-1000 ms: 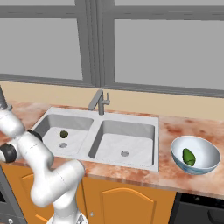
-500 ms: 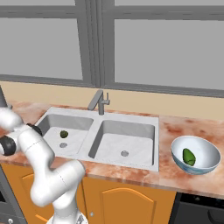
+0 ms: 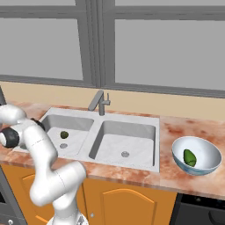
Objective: There is a mixed pile of frozen fruits and vegetables on the counter. Locate all the frozen vegetables and place the items in a bowl on the counter. Take all the frozen fruits and defrost them in a running sink.
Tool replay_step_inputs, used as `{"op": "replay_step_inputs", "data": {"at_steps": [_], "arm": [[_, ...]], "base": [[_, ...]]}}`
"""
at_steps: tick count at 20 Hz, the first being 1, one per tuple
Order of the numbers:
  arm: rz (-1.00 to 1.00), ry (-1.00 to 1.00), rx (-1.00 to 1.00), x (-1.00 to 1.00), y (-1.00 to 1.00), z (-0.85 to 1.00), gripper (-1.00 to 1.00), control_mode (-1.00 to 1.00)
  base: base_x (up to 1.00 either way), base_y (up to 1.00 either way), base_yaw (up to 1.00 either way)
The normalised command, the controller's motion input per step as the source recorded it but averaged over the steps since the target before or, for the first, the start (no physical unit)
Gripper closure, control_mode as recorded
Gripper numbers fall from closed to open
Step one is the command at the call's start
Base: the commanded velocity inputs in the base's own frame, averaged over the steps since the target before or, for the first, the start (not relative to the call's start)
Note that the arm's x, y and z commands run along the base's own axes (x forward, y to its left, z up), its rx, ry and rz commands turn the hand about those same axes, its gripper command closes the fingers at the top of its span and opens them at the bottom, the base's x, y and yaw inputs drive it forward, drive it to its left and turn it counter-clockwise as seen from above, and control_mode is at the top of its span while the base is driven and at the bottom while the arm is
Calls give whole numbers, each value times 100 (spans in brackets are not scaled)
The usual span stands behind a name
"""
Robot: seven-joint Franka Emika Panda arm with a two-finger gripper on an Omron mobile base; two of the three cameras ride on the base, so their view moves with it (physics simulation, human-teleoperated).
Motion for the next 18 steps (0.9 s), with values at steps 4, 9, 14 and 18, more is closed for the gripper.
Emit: {"op": "replay_step_inputs", "data": {"at_steps": [4,9,14,18], "arm": [[-9,25,-13,0,-1,35,100,-100],[-12,22,-17,-9,-38,42,100,-100],[-5,14,-19,-33,-27,53,100,-100],[1,8,-23,-32,-11,71,100,-100]], "base": [[0,0,0],[0,0,0],[0,0,0],[0,0,0]]}}
